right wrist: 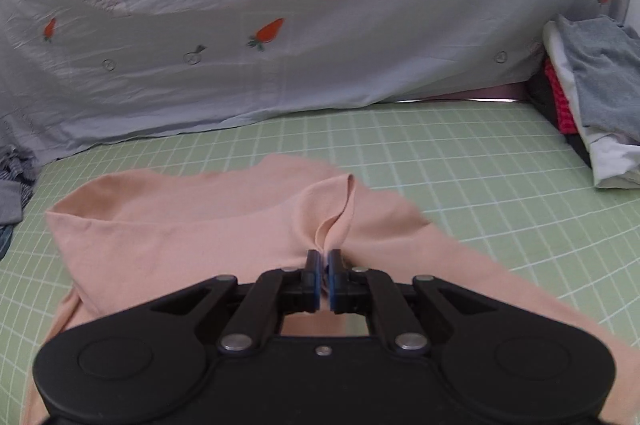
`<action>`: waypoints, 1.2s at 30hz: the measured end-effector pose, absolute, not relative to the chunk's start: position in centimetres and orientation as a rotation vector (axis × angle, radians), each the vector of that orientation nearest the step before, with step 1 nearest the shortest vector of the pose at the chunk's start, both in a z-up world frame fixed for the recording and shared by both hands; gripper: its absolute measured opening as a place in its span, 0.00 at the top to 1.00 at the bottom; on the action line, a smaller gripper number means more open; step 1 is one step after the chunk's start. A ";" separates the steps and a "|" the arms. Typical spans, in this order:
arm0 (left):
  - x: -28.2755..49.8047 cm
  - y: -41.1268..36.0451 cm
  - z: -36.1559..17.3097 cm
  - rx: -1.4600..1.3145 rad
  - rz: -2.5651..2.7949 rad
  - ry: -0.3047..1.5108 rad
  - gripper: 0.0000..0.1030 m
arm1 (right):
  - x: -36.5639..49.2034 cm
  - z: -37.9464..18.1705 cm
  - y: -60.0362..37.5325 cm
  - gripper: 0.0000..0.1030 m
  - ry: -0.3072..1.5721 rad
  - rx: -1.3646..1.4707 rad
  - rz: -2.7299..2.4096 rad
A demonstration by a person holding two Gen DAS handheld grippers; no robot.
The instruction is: Fold clothes
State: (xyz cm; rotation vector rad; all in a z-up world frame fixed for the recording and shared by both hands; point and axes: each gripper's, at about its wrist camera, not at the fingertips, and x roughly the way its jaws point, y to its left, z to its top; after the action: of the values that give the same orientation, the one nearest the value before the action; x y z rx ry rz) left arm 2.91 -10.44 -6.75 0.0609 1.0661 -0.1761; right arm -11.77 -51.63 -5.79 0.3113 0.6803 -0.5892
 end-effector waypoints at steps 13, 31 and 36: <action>-0.2 -10.9 -4.0 0.038 0.023 1.002 0.15 | -14.4 -11.2 -61.7 0.65 0.738 0.313 -0.762; 3.1 -1.8 -6.3 0.041 -0.226 0.956 0.09 | -15.4 -8.7 -40.8 0.00 0.689 0.277 -0.760; 6.3 2.1 -5.7 0.097 -0.352 0.917 0.09 | -13.4 -8.1 -31.7 0.00 0.658 0.318 -0.819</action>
State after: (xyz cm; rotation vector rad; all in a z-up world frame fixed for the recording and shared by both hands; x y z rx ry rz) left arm 6.33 2.06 -5.71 0.0970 0.9171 -0.3518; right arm -13.38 -31.67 -8.11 0.3181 0.6578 -0.8189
